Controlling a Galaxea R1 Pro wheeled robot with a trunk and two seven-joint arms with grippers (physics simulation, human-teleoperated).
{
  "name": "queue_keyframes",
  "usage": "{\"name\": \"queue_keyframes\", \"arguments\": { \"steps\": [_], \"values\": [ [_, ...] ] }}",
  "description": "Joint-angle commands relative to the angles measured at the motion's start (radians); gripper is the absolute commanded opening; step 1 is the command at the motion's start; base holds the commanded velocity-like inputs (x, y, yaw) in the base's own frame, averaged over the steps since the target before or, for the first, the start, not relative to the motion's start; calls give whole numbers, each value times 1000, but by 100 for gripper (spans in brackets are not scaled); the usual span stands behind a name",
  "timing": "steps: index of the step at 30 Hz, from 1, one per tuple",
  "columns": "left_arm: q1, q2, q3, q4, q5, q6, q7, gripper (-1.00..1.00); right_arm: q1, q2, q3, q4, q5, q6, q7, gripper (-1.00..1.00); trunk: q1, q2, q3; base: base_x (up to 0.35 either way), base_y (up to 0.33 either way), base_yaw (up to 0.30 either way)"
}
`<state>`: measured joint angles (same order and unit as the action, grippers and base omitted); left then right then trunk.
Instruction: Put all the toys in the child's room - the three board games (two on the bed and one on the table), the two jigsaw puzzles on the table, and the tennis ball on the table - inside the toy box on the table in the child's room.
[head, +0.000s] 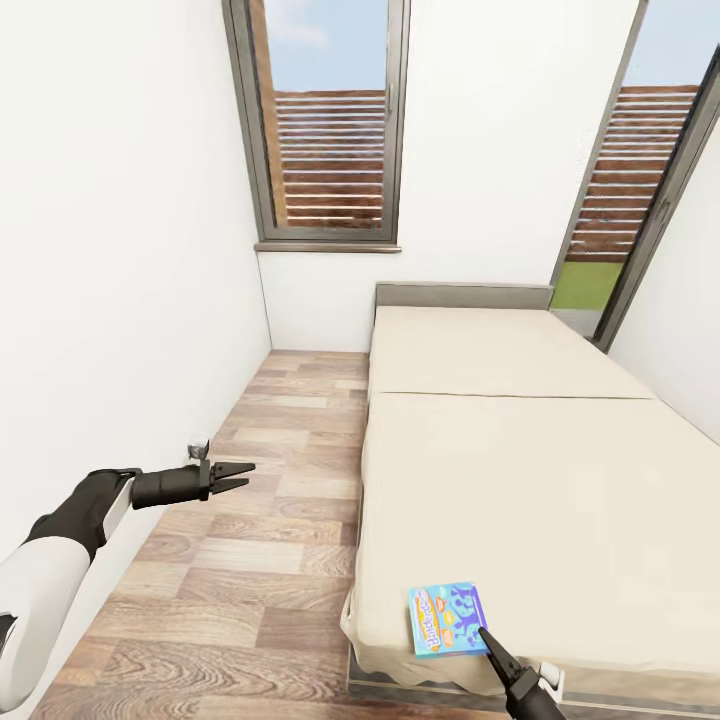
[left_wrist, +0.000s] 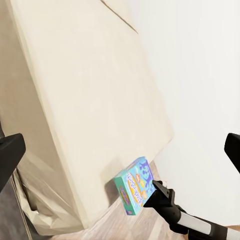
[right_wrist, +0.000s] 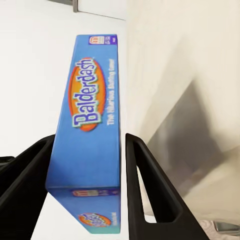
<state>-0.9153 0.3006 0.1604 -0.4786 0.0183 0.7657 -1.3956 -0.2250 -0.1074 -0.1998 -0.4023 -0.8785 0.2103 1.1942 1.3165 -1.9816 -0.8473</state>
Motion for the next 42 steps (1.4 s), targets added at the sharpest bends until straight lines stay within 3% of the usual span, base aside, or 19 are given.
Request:
{"name": "queue_keyframes", "arguments": {
  "steps": [1, 12, 23, 28, 31, 37, 42],
  "values": [
    [0, 0, 1, 0, 1, 10, -3, 100, -1, 0, -1, 0, -5, 12, 3, -100, 0, 0, -1, 0, 0, 0],
    [0, 0, 1, 0, 0, 11, -2, 100, -1, 0, -1, 2, -6, 12, 1, -100, 0, 0, -1, 0, 0, 0],
    [0, 0, 1, 0, 0, 12, 0, 100, -2, 1, -3, -1, -8, 17, -11, -100, -42, 77, 34, 0, 0, 0],
    [0, 0, 1, 0, 0, 12, 0, 100, -6, 8, -4, -8, -6, 81, -27, -100, -61, 112, 49, 0, 0, 0],
    [0, 0, 1, 0, 0, 12, 0, 100, -8, 13, -2, -74, -6, 120, -88, -100, -73, 133, 59, 0, 0, 0],
    [0, 0, 1, 0, 0, 12, 0, 100, -8, 28, 8, -269, -1, 224, -279, -100, -96, 175, 77, 0, 0, 0],
    [0, -1, 2, 0, 0, 12, 1, 100, -8, 35, 10, -460, -6, 304, -315, -100, -115, 210, 93, 0, 0, 0]
  ]
}}
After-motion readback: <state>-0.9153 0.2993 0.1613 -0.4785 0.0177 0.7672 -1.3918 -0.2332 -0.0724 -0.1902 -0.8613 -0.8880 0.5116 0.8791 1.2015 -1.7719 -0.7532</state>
